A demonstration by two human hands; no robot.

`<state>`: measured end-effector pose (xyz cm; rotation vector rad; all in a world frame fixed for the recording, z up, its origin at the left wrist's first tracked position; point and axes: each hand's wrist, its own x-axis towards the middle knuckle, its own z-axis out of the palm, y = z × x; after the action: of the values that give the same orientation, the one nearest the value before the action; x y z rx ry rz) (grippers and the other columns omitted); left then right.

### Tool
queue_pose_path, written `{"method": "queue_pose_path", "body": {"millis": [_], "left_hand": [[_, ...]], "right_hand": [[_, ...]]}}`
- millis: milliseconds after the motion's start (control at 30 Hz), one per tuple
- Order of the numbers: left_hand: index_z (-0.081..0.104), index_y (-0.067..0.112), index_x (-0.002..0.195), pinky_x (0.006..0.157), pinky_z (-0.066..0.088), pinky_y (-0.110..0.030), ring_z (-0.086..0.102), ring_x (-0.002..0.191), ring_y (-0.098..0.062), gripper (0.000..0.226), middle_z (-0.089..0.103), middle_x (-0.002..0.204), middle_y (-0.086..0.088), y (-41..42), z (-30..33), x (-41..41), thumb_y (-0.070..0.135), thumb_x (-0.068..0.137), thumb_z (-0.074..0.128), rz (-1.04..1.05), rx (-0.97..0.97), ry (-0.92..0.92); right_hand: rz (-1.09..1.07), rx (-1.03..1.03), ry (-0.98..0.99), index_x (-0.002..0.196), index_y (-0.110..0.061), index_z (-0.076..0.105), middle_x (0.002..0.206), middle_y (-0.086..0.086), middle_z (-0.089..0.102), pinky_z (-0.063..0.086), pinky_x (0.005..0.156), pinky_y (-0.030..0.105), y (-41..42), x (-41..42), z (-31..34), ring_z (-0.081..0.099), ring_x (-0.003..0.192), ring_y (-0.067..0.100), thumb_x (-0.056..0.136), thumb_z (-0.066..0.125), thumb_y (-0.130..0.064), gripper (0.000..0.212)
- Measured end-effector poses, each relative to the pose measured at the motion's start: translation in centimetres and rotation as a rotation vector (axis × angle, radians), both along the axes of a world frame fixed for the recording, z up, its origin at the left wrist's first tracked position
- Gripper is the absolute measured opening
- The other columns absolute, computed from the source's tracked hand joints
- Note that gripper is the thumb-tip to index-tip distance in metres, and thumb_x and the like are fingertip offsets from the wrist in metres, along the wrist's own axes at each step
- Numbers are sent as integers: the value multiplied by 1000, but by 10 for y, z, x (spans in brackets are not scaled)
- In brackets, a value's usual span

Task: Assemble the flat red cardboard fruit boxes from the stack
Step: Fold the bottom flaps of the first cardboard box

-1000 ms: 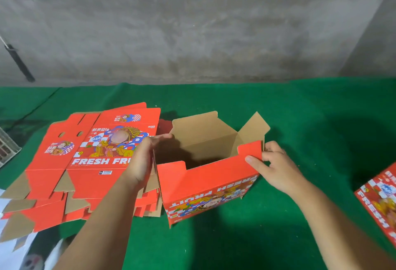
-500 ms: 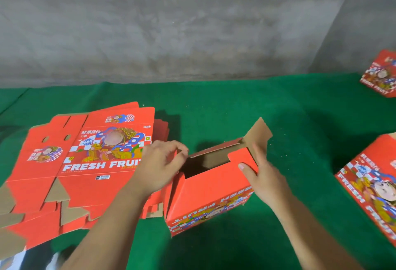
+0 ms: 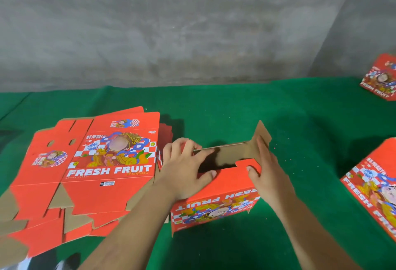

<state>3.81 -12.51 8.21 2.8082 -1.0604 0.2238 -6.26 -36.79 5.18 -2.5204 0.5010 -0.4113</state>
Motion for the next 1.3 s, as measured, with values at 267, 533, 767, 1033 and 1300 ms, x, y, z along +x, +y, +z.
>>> {"method": "queue_pose_path", "body": {"millis": [267, 533, 767, 1033, 1300], "left_hand": [[37, 62, 142, 103, 24, -46, 30, 129, -31, 79, 39, 136, 8, -18, 15, 41, 93, 73, 13, 199, -184, 208], [-7, 70, 149, 105, 24, -47, 35, 124, -30, 71, 34, 132, -7, -11, 7, 64, 91, 83, 9, 145, -114, 381], [19, 38, 162, 91, 40, -46, 43, 101, -17, 83, 44, 114, 11, 7, -28, 47, 74, 94, 49, -169, -429, 30], [67, 44, 122, 113, 28, -48, 43, 131, -12, 33, 49, 138, 23, 13, -24, 22, 61, 99, 51, -259, -206, 198], [-18, 40, 160, 121, 32, -51, 39, 147, -34, 145, 9, 163, -11, -6, -31, 11, 84, 60, 76, 524, -90, 504]], "right_hand": [[142, 4, -148, 162, -22, 35, 169, -15, 21, 25, 110, 10, -2, 7, -11, 30, 151, 3, 98, 52, 1, 70], [216, -89, -318, 118, -21, 66, 151, -6, 55, 38, 115, 32, 4, -9, -31, 46, 145, 17, 93, 60, -15, 27], [89, 11, -159, 145, -18, 50, 131, 4, 50, 31, 111, 42, -1, 12, -14, 42, 128, 28, 93, 34, -66, 72], [-69, 409, 99, 117, -28, 39, 125, 8, 57, 47, 97, 42, -7, 38, -4, 60, 111, 27, 89, 54, -75, 57], [13, 87, 434, 133, -45, 35, 116, -6, 36, 52, 83, 39, -19, 39, 4, 63, 94, 20, 66, 78, -72, 84]]}}
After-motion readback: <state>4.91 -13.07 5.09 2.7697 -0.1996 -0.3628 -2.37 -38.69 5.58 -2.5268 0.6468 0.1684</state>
